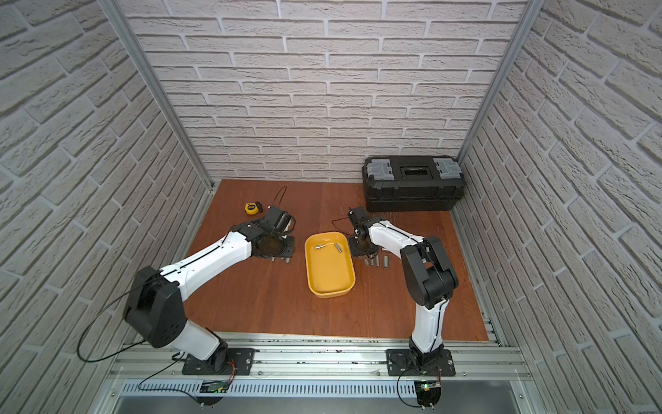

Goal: Take out the socket from the storage box
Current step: Place the socket head at the center of the board, then pick up the socket head from the storage box.

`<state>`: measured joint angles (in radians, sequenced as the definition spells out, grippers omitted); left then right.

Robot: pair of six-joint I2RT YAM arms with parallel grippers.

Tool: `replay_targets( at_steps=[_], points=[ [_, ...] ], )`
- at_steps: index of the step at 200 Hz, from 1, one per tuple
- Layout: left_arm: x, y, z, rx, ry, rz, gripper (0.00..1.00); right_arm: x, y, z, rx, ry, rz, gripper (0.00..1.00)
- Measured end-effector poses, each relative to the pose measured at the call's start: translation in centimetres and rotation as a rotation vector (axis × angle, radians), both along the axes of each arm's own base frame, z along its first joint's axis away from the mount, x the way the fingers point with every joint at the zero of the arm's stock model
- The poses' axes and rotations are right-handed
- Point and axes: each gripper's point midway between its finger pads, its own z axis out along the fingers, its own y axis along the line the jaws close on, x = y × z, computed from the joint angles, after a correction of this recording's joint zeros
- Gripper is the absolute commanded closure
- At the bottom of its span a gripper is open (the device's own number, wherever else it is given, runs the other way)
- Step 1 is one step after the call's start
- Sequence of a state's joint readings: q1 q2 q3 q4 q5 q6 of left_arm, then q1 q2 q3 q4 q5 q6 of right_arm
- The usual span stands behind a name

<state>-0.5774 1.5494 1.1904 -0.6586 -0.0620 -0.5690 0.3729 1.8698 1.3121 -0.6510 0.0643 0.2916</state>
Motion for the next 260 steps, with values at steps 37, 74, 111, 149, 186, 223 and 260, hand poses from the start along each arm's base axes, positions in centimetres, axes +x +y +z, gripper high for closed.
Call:
replay_targets(
  at_steps=[37,74,111,149,186,223,260],
  points=[
    [0.1,-0.1,0.0,-0.001,-0.001,-0.002,0.54,1.1,0.3,4.6,0.034,-0.105,0.006,0.57],
    [0.2,-1.5,0.0,-0.004,0.001,-0.03,0.54,0.7,-0.1,8.0,0.043,-0.176,0.003,0.56],
    [0.6,-4.9,0.4,-0.013,-0.008,-0.093,0.53,0.3,-1.1,10.4,0.061,-0.234,-0.026,0.55],
    [1.8,-9.4,-0.5,-0.016,0.004,-0.154,0.53,-0.6,-3.8,11.7,0.078,-0.267,-0.102,0.55],
    [3.2,-13.3,-2.8,-0.006,0.034,-0.194,0.52,-1.8,-6.0,11.3,0.076,-0.258,-0.159,0.55],
    [4.1,-15.6,-5.0,0.013,0.057,-0.214,0.52,-2.7,-7.2,10.5,0.081,-0.24,-0.189,0.54],
    [4.9,-16.7,-6.6,0.037,0.069,-0.217,0.52,-3.4,-7.5,9.8,0.086,-0.221,-0.198,0.54]
  ],
)
